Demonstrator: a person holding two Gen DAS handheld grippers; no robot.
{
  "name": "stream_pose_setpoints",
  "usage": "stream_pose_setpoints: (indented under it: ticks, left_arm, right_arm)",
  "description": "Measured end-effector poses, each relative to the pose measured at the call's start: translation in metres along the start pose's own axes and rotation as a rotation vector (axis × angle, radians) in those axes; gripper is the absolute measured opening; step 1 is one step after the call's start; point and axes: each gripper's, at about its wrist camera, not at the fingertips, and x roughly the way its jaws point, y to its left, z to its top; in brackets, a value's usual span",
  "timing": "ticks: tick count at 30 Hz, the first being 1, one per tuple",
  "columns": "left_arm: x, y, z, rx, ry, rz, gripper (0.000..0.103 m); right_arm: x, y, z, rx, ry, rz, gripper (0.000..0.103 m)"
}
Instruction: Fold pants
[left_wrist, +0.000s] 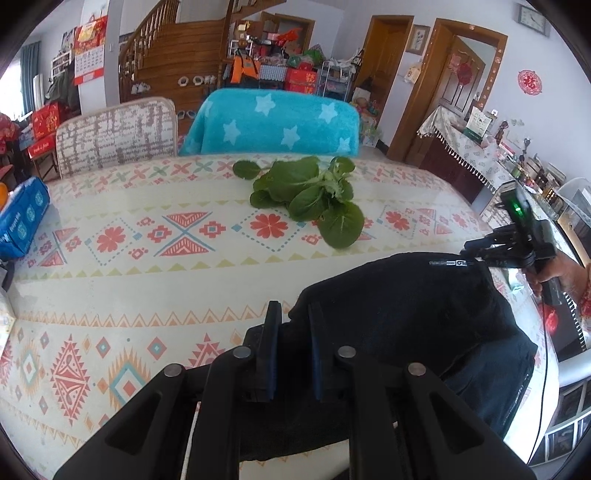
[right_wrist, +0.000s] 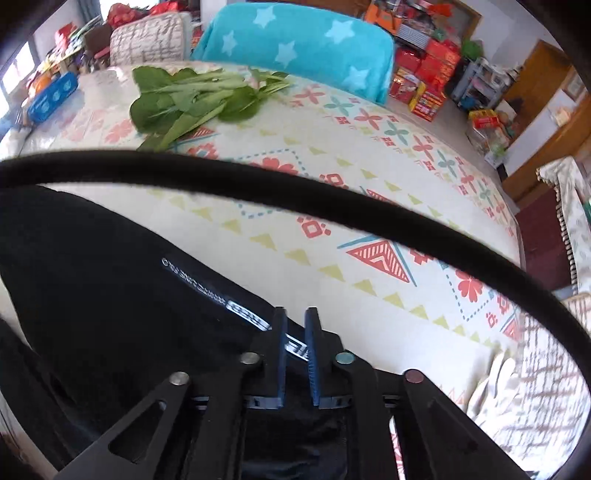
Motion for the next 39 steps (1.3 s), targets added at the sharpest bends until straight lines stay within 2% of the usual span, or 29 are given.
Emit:
stream_pose_setpoints:
  ticks: [1, 2, 11, 13, 14, 15, 18, 21, 22, 23, 32, 39]
  left_arm:
    - [-0.005, -0.003, 0.0, 0.003, -0.01, -0.001, 0.014]
    - [-0.009, -0.006, -0.001, 0.005, -0.017, -0.004, 0.014]
    - [-0.032, -0.02, -0.001, 0.045, -0.048, -0.03, 0.014]
    - [-0.034, -0.02, -0.001, 0.047, -0.051, -0.031, 0.014]
    - [-0.035, -0.021, -0.001, 0.046, -0.051, -0.032, 0.014]
    - [-0.035, -0.02, -0.001, 0.045, -0.051, -0.032, 0.014]
    - [-0.035, -0.02, -0.001, 0.036, -0.047, -0.024, 0.014]
    - [-0.035, -0.021, -0.001, 0.02, -0.046, -0.018, 0.014]
    - [-0.035, -0.021, -0.001, 0.017, -0.046, -0.014, 0.014]
    - [-0.037, -0.022, -0.002, 0.012, -0.048, -0.004, 0.014]
    - [-0.068, -0.036, -0.017, -0.021, -0.083, 0.026, 0.014]
    - [-0.105, -0.061, -0.057, -0.021, -0.094, 0.05, 0.014]
  right_arm:
    - [0.002, 0.003, 0.001, -0.026, 0.004, 0.002, 0.083]
    - [0.002, 0.009, 0.0, -0.06, -0.008, 0.0, 0.098]
    - [0.021, 0.036, 0.003, -0.196, 0.036, 0.038, 0.091]
    - [0.024, 0.039, 0.006, -0.208, 0.043, 0.071, 0.087]
    - [0.026, 0.037, 0.008, -0.205, 0.052, 0.099, 0.078]
    - [0.026, 0.037, 0.01, -0.191, 0.067, 0.142, 0.064]
    - [0.023, 0.033, 0.009, -0.173, 0.084, 0.166, 0.048]
    - [0.01, 0.031, 0.002, -0.16, 0.075, 0.178, 0.025]
    - [0.007, 0.03, -0.001, -0.155, 0.073, 0.18, 0.021]
    - [0.002, 0.03, -0.004, -0.153, 0.067, 0.163, 0.003]
    - [-0.066, 0.025, -0.042, -0.079, -0.053, 0.164, 0.003]
    - [-0.109, 0.048, -0.11, -0.038, -0.087, 0.241, 0.003]
